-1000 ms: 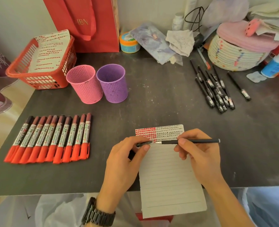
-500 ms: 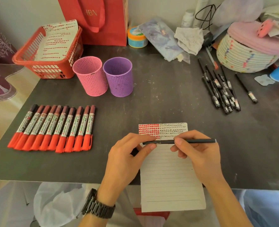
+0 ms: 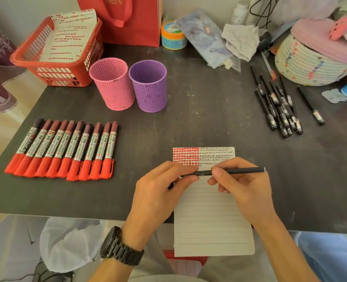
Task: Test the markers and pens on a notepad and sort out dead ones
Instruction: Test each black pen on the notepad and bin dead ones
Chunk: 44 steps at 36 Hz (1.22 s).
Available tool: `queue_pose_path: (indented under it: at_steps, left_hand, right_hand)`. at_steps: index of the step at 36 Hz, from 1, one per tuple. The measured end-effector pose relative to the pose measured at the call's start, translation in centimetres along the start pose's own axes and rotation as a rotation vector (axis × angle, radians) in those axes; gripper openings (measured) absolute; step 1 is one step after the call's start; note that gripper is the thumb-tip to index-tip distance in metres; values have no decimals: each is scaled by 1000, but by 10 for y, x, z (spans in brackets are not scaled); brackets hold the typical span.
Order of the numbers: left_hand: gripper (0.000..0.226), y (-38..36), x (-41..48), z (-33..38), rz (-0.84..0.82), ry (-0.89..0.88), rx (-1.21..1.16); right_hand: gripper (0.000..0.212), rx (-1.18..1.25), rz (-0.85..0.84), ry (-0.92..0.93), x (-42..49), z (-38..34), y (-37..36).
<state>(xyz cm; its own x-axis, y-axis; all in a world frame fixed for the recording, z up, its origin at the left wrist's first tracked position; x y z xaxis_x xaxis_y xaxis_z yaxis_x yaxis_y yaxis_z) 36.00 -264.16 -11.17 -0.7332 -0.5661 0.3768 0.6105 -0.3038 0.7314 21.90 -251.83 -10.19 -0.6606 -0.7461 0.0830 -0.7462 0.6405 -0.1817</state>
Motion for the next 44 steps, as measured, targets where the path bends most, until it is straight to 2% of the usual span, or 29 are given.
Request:
queue_pose_path:
  at_steps: [7, 17, 26, 29, 34, 37, 40, 42, 44]
  left_hand:
    - [24, -1, 0, -1, 37, -47, 66]
    - [26, -5, 0, 3, -45, -42, 105]
    - [27, -7, -3, 5, -135, -33, 147]
    - [24, -7, -3, 4, -135, -34, 157]
    - [20, -5, -4, 0, -99, -18, 192]
    - [23, -3, -4, -2, -80, 8, 190]
    - [33, -3, -3, -4, -88, 23, 244]
    - [40, -5, -2, -6, -112, 29, 299]
    - [41, -7, -2, -7, -115, 26, 337]
  right_hand:
    - [5, 12, -37, -16, 1, 0, -1]
    - [7, 10, -17, 2, 0, 1, 0]
    - [8, -118, -9, 13, -4, 2, -3]
    - [7, -183, -23, 8, -4, 5, -6]
    - [17, -304, -44, -22, -4, 11, -8]
    - [16, -282, -10, -54, -2, 10, -5]
    - [5, -150, 89, -89, 2, 2, 4]
    - [24, -94, 167, -128, 8, -1, 20]
    - [30, -58, 225, -190, 16, -1, 39]
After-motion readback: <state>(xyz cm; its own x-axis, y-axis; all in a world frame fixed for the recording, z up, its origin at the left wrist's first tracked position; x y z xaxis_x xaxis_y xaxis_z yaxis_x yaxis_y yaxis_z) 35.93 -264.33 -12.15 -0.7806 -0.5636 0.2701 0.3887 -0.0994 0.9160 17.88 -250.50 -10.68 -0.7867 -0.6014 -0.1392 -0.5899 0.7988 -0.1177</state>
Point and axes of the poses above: each hand's wrist, its own x-axis towards the middle knuckle, its own y-axis out of the back of the hand, z = x × y, the point moved 5 cm from there along x, towards the middle knuckle, and after that the axes turned 13 degrees about x, right-handed, at the moved point
